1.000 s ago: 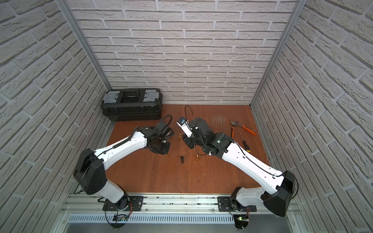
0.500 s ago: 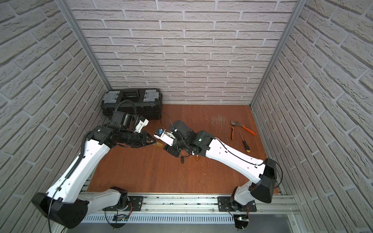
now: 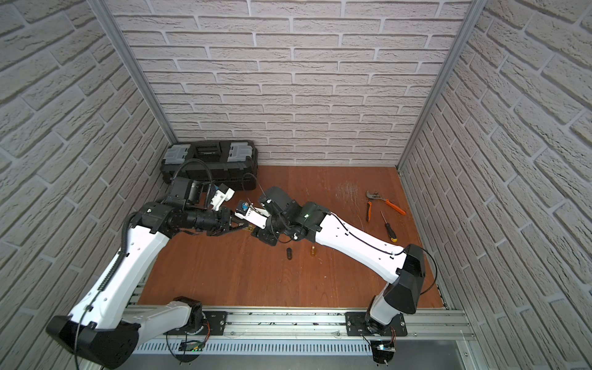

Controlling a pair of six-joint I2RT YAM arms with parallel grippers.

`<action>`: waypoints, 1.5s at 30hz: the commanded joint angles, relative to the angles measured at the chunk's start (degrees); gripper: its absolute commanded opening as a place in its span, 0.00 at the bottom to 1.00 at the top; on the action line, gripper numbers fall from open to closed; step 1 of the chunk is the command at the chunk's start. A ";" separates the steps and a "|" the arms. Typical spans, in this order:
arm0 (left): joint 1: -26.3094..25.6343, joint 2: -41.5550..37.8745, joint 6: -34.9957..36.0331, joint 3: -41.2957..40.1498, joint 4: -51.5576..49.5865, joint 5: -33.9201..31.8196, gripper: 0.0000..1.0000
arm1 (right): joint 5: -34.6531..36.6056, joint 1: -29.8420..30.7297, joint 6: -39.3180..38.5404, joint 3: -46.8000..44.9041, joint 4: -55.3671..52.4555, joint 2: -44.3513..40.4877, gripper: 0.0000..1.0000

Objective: Open the lipstick cap
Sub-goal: Open the cover of the lipstick.

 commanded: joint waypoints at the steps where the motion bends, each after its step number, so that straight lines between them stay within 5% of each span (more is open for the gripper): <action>1: 0.87 -0.85 -0.32 -0.78 1.41 2.30 0.09 | -1.41 0.59 -1.10 2.01 0.65 1.03 0.41; 15: 6.20 -1.16 -0.06 -1.48 2.05 6.65 0.04 | 2.93 0.79 -1.64 0.64 0.56 0.86 0.08; 33: 15.02 -5.07 -5.84 -5.84 10.36 12.73 0.04 | 14.39 0.63 -0.67 -9.95 5.88 -5.03 0.03; 39: 10.93 -0.74 1.82 -4.42 -2.25 -10.30 0.05 | 14.52 0.63 -0.22 -8.37 5.42 -5.38 0.03; 45: 5.65 2.80 -3.81 -15.34 6.90 -29.87 0.05 | 13.92 0.80 0.61 -6.99 3.81 -7.26 0.03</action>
